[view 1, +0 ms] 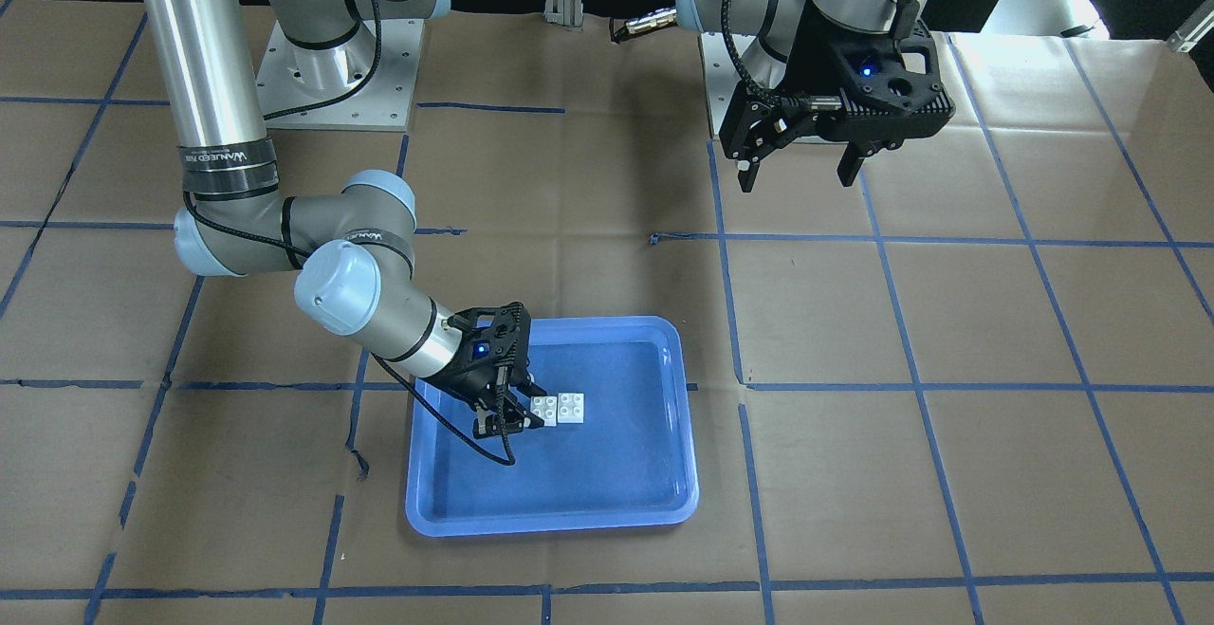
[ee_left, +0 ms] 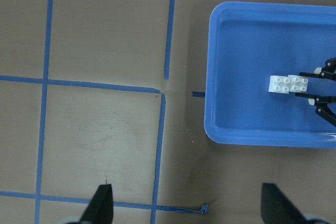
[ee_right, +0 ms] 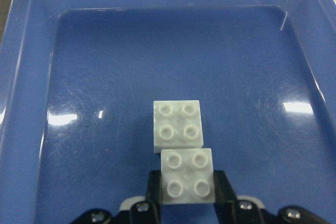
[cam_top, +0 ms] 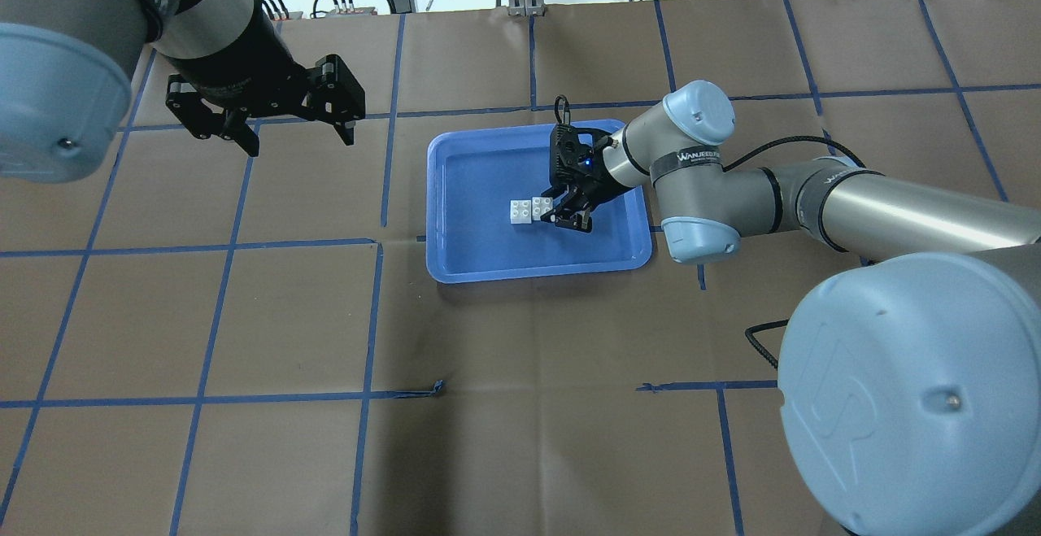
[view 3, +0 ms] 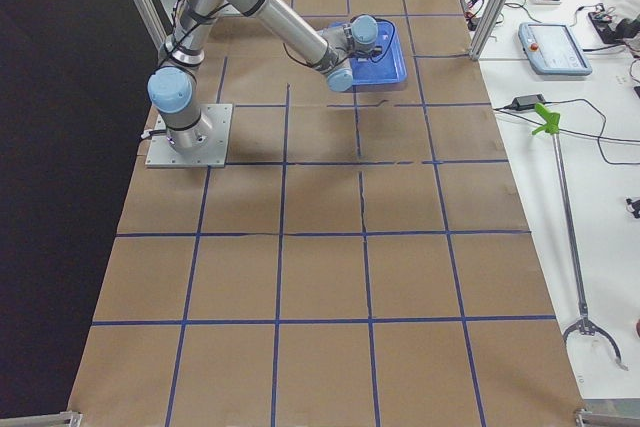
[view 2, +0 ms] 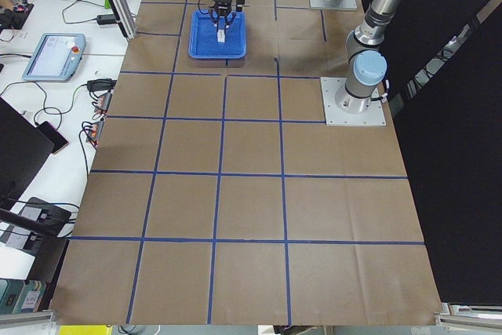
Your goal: Assemble white blocks and place on blue tray
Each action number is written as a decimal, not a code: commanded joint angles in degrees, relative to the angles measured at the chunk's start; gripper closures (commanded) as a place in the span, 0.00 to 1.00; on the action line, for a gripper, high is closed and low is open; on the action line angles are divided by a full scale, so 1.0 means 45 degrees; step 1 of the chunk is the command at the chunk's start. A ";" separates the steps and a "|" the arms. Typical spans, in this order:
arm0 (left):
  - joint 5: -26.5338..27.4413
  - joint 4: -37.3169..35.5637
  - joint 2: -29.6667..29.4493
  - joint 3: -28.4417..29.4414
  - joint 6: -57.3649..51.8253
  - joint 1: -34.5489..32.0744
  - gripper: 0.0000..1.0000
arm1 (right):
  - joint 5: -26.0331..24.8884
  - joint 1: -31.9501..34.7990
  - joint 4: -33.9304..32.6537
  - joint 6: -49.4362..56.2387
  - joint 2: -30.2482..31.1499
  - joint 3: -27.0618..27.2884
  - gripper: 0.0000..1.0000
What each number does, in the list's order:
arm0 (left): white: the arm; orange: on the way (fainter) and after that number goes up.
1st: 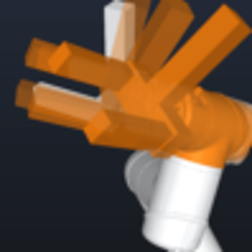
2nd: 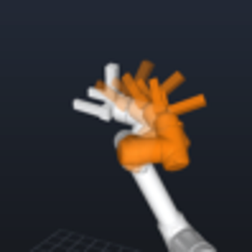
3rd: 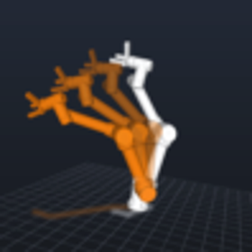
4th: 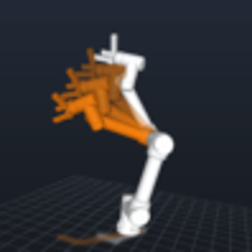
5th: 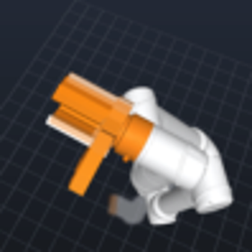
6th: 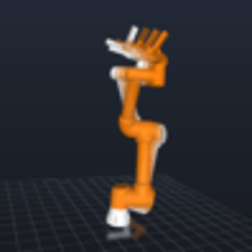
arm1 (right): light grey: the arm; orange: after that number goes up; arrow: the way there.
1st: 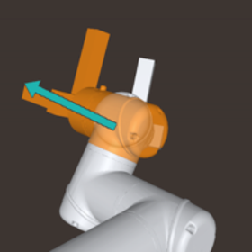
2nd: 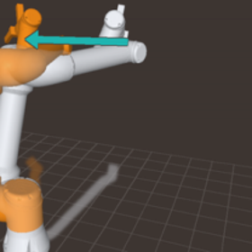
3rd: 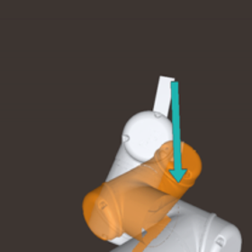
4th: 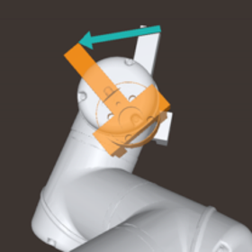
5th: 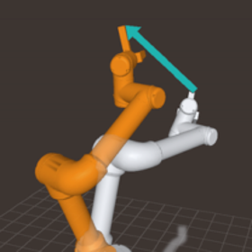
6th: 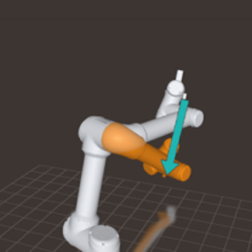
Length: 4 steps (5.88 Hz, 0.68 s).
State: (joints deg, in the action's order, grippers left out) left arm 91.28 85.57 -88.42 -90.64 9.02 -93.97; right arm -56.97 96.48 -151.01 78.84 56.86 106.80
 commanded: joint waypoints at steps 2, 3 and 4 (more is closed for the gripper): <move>-0.0011 0.0007 0.0000 0.0026 -0.0013 0.0004 0.01 | 0.0005 0.0006 -0.0036 0.0000 0.0000 -0.0004 0.59; -0.0011 -0.0013 0.0000 0.0026 0.0026 0.0004 0.01 | 0.0005 0.0006 -0.0037 0.0000 0.0000 -0.0004 0.56; -0.0011 -0.0013 0.0000 0.0026 0.0046 0.0004 0.01 | 0.0024 0.0006 -0.0037 -0.0020 -0.0019 -0.0004 0.47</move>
State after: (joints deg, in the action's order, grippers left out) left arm 91.24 85.54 -88.42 -90.53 9.12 -93.96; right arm -56.93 96.50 -151.16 78.82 56.83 106.79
